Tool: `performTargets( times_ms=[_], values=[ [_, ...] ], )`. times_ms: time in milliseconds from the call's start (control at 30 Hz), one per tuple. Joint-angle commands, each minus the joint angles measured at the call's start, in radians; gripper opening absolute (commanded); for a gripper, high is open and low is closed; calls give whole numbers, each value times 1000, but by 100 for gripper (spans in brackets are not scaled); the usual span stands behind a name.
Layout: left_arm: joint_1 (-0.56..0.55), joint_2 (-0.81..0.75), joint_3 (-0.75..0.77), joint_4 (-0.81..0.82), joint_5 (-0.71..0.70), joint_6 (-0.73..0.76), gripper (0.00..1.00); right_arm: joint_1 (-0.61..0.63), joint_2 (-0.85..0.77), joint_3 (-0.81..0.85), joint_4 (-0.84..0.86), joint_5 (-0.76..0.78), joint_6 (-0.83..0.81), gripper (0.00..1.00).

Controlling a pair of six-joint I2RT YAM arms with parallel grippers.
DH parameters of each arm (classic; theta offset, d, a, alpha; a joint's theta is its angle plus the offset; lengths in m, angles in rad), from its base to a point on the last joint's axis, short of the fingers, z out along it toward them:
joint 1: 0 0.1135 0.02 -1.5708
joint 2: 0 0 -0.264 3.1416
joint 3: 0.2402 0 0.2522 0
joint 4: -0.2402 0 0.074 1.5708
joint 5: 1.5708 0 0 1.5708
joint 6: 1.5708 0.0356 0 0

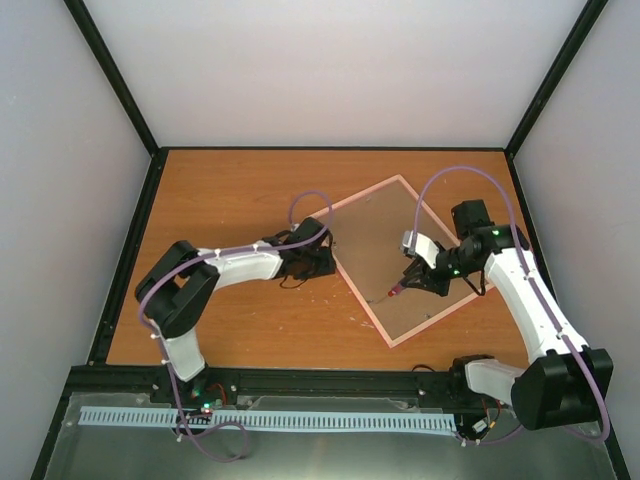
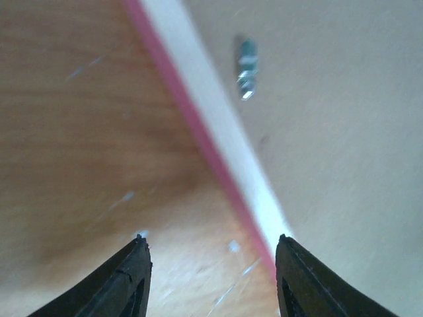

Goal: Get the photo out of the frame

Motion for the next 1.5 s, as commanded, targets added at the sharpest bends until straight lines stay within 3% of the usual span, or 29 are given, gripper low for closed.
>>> performTargets(
  times_ms=[0, 300, 967, 1467],
  values=[
    [-18, 107, 141, -70, -3, -47, 51, 27, 21, -14, 15, -21, 7, 3],
    [-37, 243, 267, -181, -26, -118, 44, 65, 30, -48, 81, -12, 60, 3],
    [-48, 275, 239, -156, -24, -117, 10, 75, 67, -47, 235, 65, 217, 3],
    [-48, 272, 207, -121, -18, -107, 1, 103, 61, -55, 374, 149, 462, 3]
  ],
)
